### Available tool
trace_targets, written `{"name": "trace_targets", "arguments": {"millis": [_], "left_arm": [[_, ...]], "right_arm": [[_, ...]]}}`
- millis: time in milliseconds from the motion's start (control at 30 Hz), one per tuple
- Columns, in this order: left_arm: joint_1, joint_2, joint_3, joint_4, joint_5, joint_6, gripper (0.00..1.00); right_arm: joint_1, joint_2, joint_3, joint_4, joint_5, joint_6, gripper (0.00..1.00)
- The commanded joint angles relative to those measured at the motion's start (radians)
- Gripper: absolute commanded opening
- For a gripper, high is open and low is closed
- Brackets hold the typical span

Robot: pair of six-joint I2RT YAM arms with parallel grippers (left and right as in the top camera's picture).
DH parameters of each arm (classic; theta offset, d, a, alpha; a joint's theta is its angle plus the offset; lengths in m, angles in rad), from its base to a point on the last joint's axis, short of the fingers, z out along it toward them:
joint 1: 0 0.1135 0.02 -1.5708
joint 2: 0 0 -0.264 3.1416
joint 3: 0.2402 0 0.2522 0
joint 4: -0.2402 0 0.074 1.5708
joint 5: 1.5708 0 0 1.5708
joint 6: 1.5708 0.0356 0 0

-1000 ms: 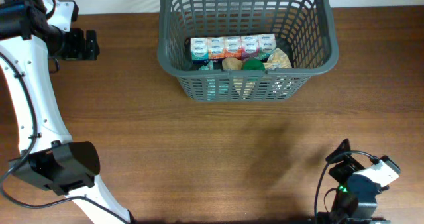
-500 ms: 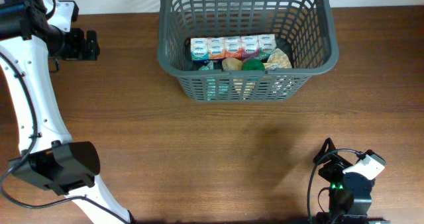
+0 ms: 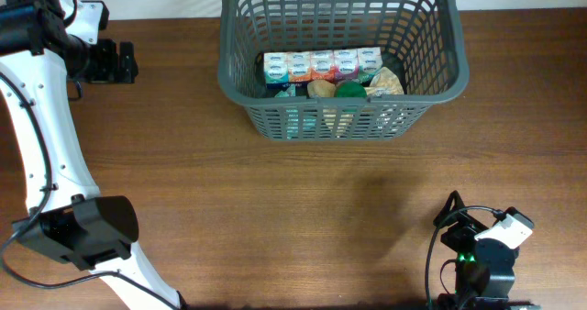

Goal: Pack container

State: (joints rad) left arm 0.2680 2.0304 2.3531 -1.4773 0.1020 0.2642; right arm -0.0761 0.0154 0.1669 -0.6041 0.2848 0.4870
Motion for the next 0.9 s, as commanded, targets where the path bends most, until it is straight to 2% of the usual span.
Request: {"name": "trace_targets", "arguments": {"millis": [0, 133, 333, 500, 733, 867], "left_arm": [[-0.005, -0.074, -0.002, -0.001, 0.014, -0.013, 0.99], [-0.045, -0.233, -0.072, 0.007, 0.014, -0.013, 0.99], [-0.064, -0.540, -0.426, 0.087, 0.006, -0.009, 0.99], [-0.101, -0.880, -0.892, 0.527, 0.007, -0.009, 0.99], [-0.208, -1.339, -1.563, 1.248, 0.007, -0.009, 0.99], [-0.235, -1.602, -1.898, 1.474, 0.007, -0.009, 0.99]], "right_arm": [[-0.003, -0.012, -0.009, 0.002, -0.013, 0.001, 0.99], [-0.003, -0.012, -0.009, 0.002, -0.013, 0.001, 0.99], [-0.003, -0.012, -0.009, 0.002, -0.013, 0.001, 0.99], [-0.003, -0.012, -0.009, 0.002, -0.013, 0.001, 0.99], [-0.003, -0.012, -0.009, 0.002, -0.013, 0.001, 0.99], [-0.003, -0.012, -0.009, 0.002, -0.013, 0.001, 0.99]]}}
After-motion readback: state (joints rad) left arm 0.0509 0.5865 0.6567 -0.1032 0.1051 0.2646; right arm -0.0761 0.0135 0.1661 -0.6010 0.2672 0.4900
